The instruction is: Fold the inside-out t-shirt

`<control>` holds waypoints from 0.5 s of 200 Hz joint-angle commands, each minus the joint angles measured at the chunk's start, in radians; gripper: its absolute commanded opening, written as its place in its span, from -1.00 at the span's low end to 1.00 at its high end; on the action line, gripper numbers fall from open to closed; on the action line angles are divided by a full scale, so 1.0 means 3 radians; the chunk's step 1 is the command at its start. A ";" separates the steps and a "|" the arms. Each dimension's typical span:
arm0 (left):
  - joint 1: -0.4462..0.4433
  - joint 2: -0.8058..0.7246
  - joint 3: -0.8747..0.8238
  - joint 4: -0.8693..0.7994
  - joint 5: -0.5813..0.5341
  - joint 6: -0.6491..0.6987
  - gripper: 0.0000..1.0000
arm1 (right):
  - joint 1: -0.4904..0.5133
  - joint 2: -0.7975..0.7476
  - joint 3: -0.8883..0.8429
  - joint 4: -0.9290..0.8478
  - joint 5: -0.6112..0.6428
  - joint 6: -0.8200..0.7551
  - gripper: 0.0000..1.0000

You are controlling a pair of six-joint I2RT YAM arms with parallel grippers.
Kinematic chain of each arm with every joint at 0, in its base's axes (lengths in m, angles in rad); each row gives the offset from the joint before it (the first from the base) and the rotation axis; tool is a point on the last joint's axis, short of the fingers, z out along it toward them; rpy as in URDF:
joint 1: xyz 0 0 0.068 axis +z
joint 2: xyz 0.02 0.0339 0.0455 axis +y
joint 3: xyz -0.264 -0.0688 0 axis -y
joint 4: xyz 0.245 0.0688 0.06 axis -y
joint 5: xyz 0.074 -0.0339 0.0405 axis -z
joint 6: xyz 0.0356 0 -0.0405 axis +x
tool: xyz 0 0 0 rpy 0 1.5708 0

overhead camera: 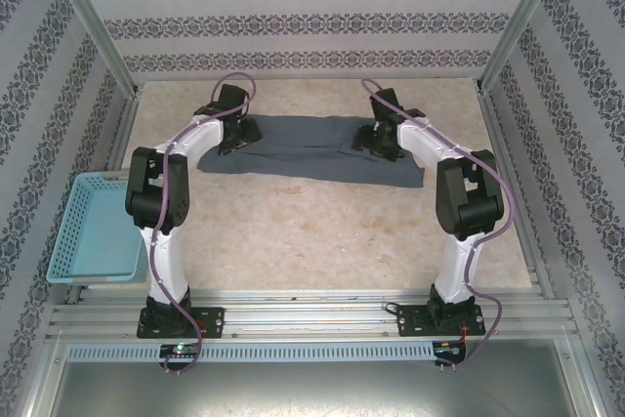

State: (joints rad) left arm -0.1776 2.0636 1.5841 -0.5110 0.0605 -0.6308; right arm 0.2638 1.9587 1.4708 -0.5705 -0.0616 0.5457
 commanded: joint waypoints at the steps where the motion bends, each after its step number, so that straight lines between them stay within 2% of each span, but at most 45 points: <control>1: 0.0056 0.0270 0.0178 0.0002 -0.0011 0.0123 0.40 | -0.0005 0.0142 -0.0082 0.0001 -0.0117 0.0087 0.42; 39: 0.0200 0.0552 0.0349 -0.0168 -0.0048 0.0138 0.41 | -0.0199 0.0250 -0.0216 0.0005 -0.0126 0.0214 0.44; 45: 0.0214 0.0546 0.0297 -0.0156 -0.0038 0.0130 0.42 | -0.0237 0.0237 -0.0244 0.0029 -0.0178 0.0196 0.44; 69: 0.0223 0.0442 0.0018 -0.0064 -0.0019 0.0074 0.44 | -0.0317 0.0163 -0.0297 -0.0046 0.0045 0.0224 0.46; 100: 0.0219 0.0238 -0.0345 0.0105 0.0042 0.0026 0.48 | -0.0438 0.0061 -0.0341 -0.0014 0.0042 0.0124 0.50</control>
State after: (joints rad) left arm -0.1291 2.1521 1.5707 -0.4381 0.0792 -0.6094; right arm 0.1669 2.0109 1.3903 -0.5426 -0.1040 0.5968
